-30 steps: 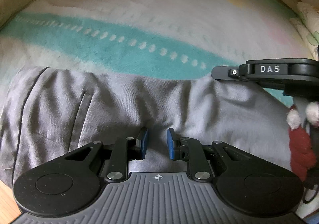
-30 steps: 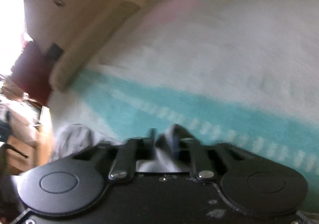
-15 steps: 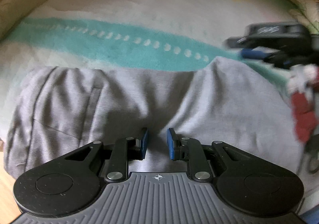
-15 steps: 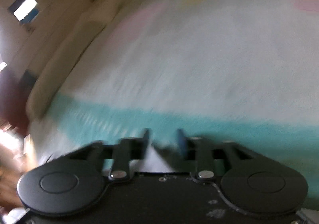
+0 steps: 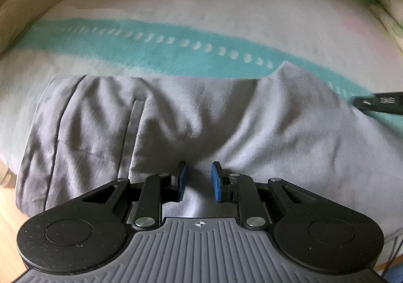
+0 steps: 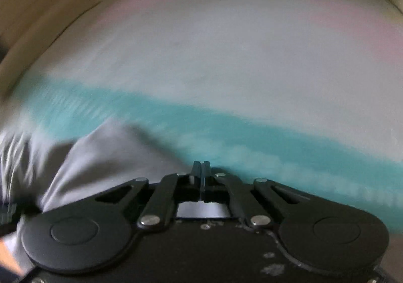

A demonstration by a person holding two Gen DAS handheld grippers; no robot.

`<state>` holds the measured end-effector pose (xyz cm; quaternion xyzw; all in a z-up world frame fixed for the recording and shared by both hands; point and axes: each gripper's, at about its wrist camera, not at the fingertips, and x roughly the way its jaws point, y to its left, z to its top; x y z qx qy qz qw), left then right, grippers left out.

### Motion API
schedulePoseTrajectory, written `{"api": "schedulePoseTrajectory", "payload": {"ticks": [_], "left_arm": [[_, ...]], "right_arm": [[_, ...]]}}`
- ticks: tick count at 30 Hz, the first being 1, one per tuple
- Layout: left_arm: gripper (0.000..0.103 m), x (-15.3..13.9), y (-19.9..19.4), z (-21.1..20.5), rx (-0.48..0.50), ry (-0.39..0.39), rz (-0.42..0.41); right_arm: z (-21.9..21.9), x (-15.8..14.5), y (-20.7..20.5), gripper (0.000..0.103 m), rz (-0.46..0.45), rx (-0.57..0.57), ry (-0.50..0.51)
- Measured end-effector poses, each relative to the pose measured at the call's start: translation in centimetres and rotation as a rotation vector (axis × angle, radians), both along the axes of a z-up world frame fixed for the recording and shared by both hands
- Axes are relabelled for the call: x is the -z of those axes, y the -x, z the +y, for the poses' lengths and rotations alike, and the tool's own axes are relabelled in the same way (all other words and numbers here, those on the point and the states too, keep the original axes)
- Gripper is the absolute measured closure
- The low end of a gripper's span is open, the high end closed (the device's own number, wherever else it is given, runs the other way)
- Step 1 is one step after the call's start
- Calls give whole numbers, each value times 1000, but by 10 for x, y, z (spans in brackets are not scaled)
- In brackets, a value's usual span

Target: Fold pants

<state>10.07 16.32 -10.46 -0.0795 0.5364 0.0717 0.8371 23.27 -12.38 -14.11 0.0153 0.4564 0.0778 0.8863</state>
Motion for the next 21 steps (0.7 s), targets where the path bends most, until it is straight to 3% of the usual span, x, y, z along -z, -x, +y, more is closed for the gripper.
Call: {"api": "schedulePoseTrajectory", "payload": {"ticks": [1, 5, 8, 11, 14, 16, 17, 18, 21], "left_arm": [[83, -2, 1, -1, -10, 3, -5], [83, -14, -4, -29, 61, -36, -64], [82, -23, -3, -67, 181, -49, -111], [82, -24, 0, -105, 311, -50, -126], [82, -15, 8, -136, 446, -57, -99], [85, 2, 16, -147, 549, -45, 11], [85, 5, 25, -150, 577, -65, 15], [85, 4, 33, -152, 617, -82, 12], [85, 4, 42, -147, 669, 12, 71]], "right_arm": [[-12, -7, 1, 90, -8, 45, 12], [-51, -40, 20, 90, -57, 79, -73], [-62, -46, 42, 89, -62, 72, -73], [-77, -38, 65, 89, -12, 73, -78], [-84, -26, 86, 89, 3, 63, -30], [-98, -11, 98, 88, 86, 46, 11], [-98, -2, 102, 89, 128, 18, 25], [-100, -4, 108, 88, 107, -12, 27], [-105, -14, 111, 86, 116, -41, 5]]}}
